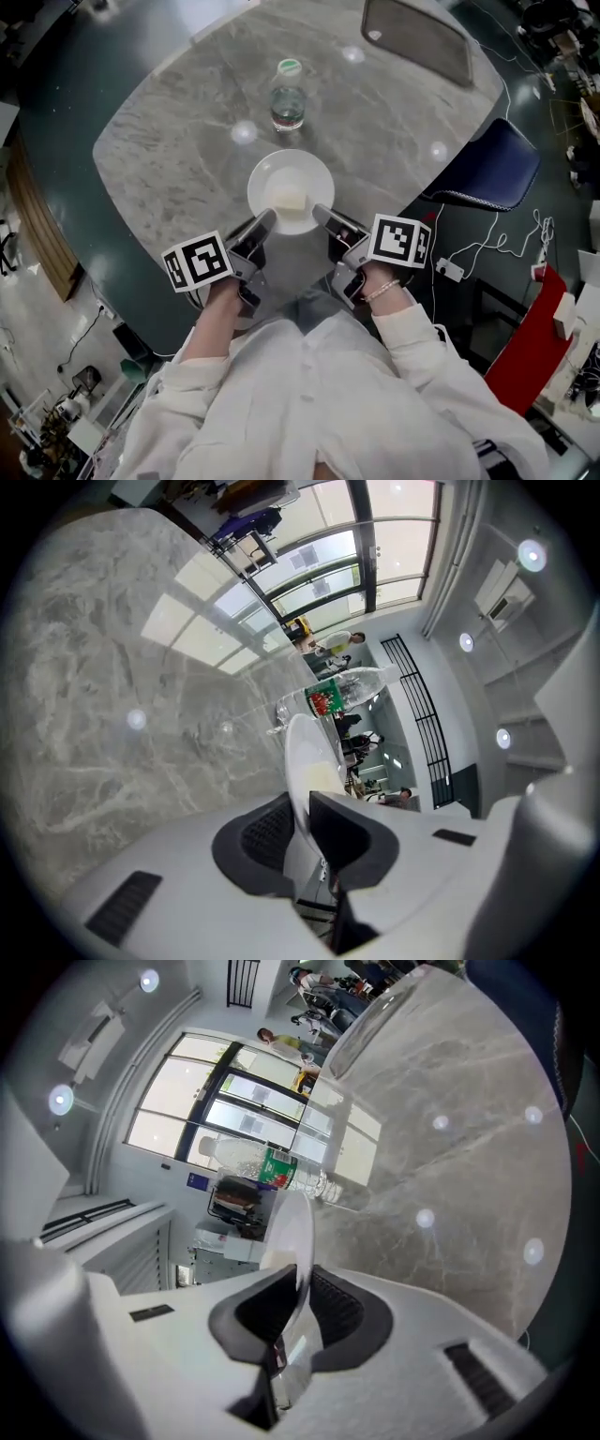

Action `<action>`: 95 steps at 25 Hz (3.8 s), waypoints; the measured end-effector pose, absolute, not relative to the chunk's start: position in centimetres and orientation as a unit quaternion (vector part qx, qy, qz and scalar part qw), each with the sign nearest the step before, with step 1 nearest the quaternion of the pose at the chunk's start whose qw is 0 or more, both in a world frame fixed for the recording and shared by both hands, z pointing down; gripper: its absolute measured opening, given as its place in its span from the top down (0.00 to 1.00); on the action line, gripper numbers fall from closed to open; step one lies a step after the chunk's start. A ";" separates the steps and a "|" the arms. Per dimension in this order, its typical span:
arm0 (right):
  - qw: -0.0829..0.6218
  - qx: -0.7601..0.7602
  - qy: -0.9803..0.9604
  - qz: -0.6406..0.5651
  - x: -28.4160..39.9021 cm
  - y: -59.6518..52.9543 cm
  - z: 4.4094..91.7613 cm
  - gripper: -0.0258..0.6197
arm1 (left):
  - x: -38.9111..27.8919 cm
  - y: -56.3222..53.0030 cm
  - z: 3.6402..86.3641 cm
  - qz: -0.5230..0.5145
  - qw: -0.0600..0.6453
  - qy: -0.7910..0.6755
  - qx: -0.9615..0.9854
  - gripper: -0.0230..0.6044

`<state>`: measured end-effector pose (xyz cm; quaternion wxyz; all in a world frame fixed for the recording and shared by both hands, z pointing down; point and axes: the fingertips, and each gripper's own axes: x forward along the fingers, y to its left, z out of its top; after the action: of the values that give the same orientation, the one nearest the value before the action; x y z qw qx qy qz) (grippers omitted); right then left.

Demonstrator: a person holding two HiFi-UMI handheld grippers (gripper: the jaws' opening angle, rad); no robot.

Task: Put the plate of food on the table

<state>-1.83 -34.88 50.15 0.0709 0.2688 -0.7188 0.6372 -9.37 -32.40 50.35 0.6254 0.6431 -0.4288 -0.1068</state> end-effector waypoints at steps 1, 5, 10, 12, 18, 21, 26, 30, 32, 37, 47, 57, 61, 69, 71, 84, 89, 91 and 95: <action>0.076 0.271 -0.721 0.633 -1.9 -35.2 50.6 0.94 | -9.4 -32.7 50.8 -0.097 0.622 -0.429 0.647 0.90; 0.098 0.283 -0.727 0.618 -1.9 -36.1 52.3 0.93 | -9.4 -33.6 52.6 -0.067 0.617 -0.429 0.656 0.88; 0.127 0.297 -0.732 0.600 -1.6 -36.3 53.7 0.91 | -9.0 -33.9 54.2 -0.040 0.618 -0.426 0.660 0.86; 0.137 0.298 -0.735 0.594 -1.5 -36.4 54.2 0.90 | -9.0 -34.0 54.7 -0.031 0.615 -0.429 0.661 0.85; 0.177 0.302 -0.738 0.577 -1.4 -36.6 55.7 0.88 | -8.9 -34.1 56.1 0.000 0.610 -0.435 0.662 0.83; 0.205 0.306 -0.746 0.554 -1.5 -37.0 56.1 0.86 | -9.0 -34.3 56.5 0.016 0.608 -0.438 0.662 0.81; 0.245 0.317 -0.758 0.514 -1.5 -37.8 56.8 0.83 | -9.0 -35.0 56.9 0.040 0.604 -0.439 0.665 0.81; 0.275 0.331 -0.765 0.480 -1.1 -38.4 57.2 0.81 | -8.7 -35.2 56.9 0.077 0.582 -0.437 0.681 0.80; 0.285 0.330 -0.769 0.467 -1.2 -38.5 57.2 0.81 | -8.7 -35.2 56.9 0.090 0.574 -0.437 0.687 0.80; 0.313 0.333 -0.772 0.441 -1.3 -38.9 57.3 0.79 | -8.8 -35.4 57.0 0.107 0.569 -0.438 0.687 0.80; 0.389 0.328 -0.784 0.357 -1.4 -39.1 57.6 0.73 | -9.1 -35.3 57.2 0.139 0.557 -0.443 0.689 0.79; 0.457 0.303 -0.798 0.250 -2.2 -38.0 57.8 0.66 | -10.2 -35.5 57.2 0.205 0.507 -0.464 0.697 0.79; 0.462 0.301 -0.797 0.247 -2.1 -38.0 57.9 0.66 | -10.1 -35.4 57.1 0.208 0.507 -0.461 0.698 0.79; 0.450 0.317 -0.799 0.244 -2.0 -38.3 57.9 0.66 | -11.0 -35.0 57.1 0.198 0.513 -0.470 0.690 0.79; 0.449 0.319 -0.798 0.244 -1.9 -38.3 57.9 0.66 | -11.4 -34.9 57.0 0.192 0.515 -0.475 0.688 0.78; 0.436 0.322 -0.801 0.253 -1.7 -38.3 56.9 0.66 | -11.3 -34.4 56.5 0.148 0.533 -0.475 0.684 0.78; 0.387 0.322 -0.825 0.256 -2.3 -38.6 54.9 0.67 | -11.9 -34.8 54.9 0.119 0.517 -0.488 0.693 0.81; 0.363 0.323 -0.834 0.260 -2.4 -38.6 53.8 0.67 | -11.9 -34.8 54.0 0.114 0.507 -0.488 0.701 0.86; 0.310 0.327 -0.854 0.261 -2.3 -38.2 50.9 0.83 | -10.8 -34.7 51.2 0.100 0.478 -0.472 0.734 0.90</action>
<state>-2.29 -38.24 50.87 0.3096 0.3270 -0.8539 0.2608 -10.82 -34.70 51.17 0.4784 0.7339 -0.4718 0.0998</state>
